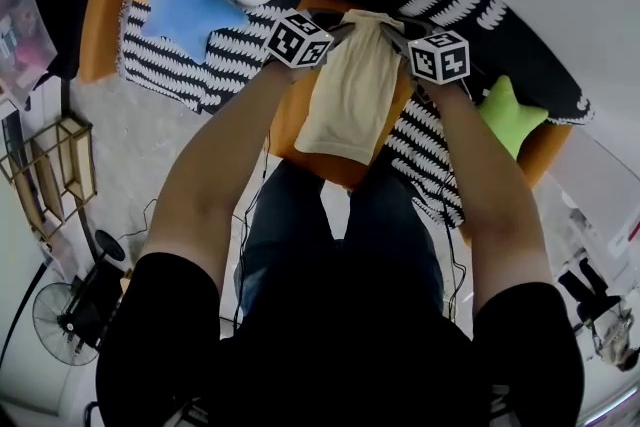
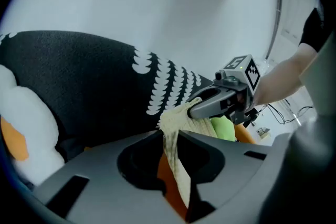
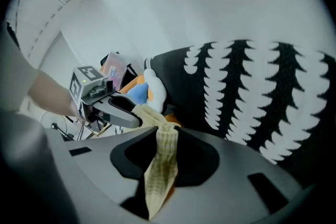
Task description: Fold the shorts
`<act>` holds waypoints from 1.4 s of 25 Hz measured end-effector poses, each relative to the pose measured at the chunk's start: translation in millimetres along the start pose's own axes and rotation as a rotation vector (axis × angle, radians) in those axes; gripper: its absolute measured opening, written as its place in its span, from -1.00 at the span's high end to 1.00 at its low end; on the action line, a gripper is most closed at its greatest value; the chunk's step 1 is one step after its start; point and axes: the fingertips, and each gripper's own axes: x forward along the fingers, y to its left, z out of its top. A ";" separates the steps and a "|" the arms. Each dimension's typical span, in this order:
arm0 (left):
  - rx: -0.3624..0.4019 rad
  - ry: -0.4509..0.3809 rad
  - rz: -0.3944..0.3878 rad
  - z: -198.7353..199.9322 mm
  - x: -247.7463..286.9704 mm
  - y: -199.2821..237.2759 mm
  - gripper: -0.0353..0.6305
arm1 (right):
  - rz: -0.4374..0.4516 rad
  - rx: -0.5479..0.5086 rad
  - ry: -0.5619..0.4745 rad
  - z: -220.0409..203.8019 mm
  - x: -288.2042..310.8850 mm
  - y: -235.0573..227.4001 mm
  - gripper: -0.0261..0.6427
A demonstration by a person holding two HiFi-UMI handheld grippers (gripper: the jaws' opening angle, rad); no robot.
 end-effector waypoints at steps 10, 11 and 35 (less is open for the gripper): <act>0.223 0.018 -0.011 -28.5 -43.8 -53.8 0.66 | 0.065 -0.138 0.012 -27.5 -35.5 64.1 0.67; 0.239 0.025 -0.012 -36.6 -47.8 -60.1 0.67 | 0.073 -0.157 0.024 -34.8 -36.5 71.3 0.67; 0.399 0.249 0.036 -228.8 -83.2 -144.6 0.58 | 0.223 -0.559 0.342 -212.9 -29.3 199.9 0.66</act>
